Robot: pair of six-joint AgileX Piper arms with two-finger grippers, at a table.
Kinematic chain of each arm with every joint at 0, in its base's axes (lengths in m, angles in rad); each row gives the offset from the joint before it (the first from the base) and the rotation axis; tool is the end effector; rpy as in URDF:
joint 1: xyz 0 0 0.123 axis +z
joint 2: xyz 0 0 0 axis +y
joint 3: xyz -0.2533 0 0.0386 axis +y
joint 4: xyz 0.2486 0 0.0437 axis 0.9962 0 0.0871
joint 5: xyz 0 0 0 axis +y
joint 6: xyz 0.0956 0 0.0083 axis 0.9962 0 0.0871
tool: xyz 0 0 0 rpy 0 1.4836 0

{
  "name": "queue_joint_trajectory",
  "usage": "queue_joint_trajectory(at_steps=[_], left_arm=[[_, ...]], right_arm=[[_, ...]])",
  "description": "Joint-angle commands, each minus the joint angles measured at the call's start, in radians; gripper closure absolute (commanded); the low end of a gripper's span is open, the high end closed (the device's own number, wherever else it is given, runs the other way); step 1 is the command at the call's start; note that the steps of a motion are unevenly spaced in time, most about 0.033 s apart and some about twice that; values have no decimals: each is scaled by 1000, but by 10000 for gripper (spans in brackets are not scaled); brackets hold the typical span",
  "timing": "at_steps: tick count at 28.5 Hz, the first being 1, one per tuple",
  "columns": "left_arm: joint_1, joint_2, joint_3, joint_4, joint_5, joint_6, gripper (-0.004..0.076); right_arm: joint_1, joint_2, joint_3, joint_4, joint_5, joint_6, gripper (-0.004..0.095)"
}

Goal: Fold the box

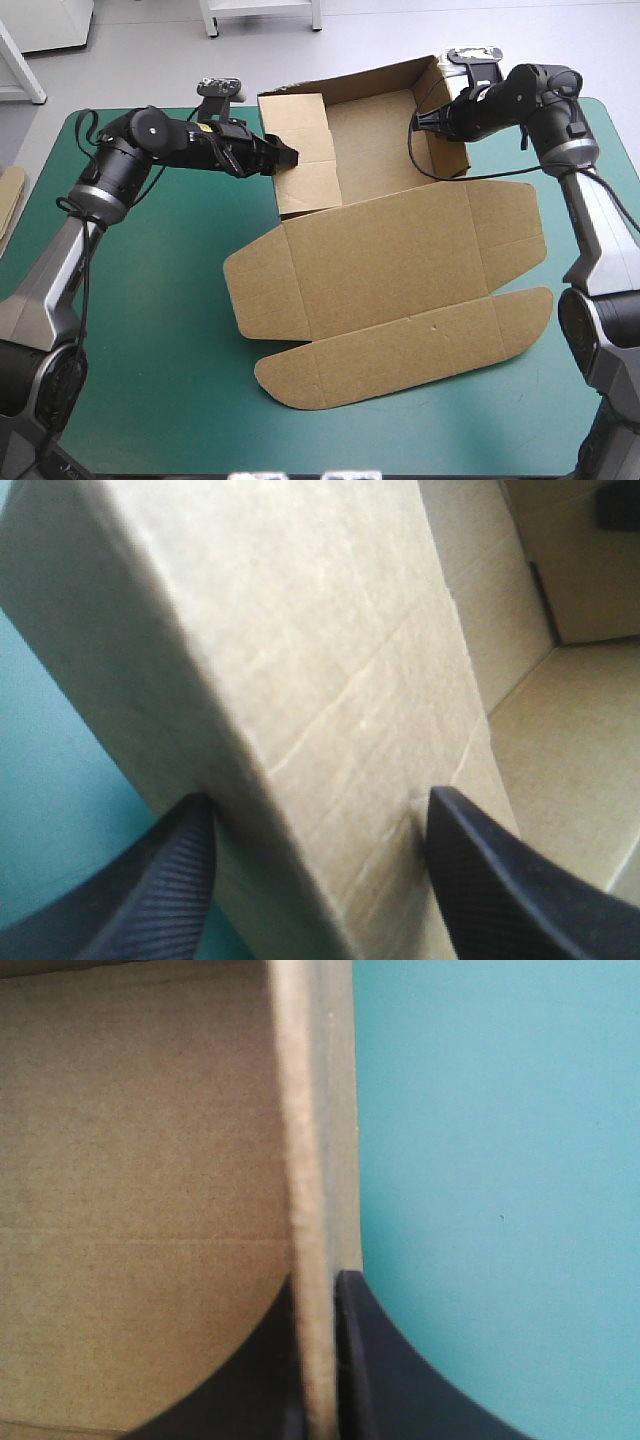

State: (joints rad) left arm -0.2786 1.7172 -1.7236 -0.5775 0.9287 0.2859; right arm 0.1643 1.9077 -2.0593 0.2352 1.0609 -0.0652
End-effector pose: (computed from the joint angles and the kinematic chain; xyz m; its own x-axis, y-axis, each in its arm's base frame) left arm 0.3602 -0.1467 0.3545 -0.6997 0.1196 -0.7044 0.4970 0.7898 -0.3595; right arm 0.4151 0.0886 0.3619 -0.7290 -0.0700 -0.6810 -0.2615 0.9478 0.1824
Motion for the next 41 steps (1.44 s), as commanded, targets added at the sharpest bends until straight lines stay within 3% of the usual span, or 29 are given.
queue_joint_trajectory(at_steps=[1,4,15,25,32,41], left_arm=[[-60,-8,-81,89,-9,-108,286],[-117,59,-191,251,78,-216,303],[-148,194,-327,340,257,-264,314],[-148,216,-327,389,264,-277,333],[-148,218,-327,433,152,-345,399],[-122,267,-327,407,98,-409,400]], right_arm=[[17,-57,-34,88,-43,44,916],[17,-38,-34,92,-16,65,915],[17,9,-34,151,-12,85,915],[17,28,-34,195,-22,87,915],[17,38,-34,205,-56,133,916],[17,50,-34,221,-78,184,915]])
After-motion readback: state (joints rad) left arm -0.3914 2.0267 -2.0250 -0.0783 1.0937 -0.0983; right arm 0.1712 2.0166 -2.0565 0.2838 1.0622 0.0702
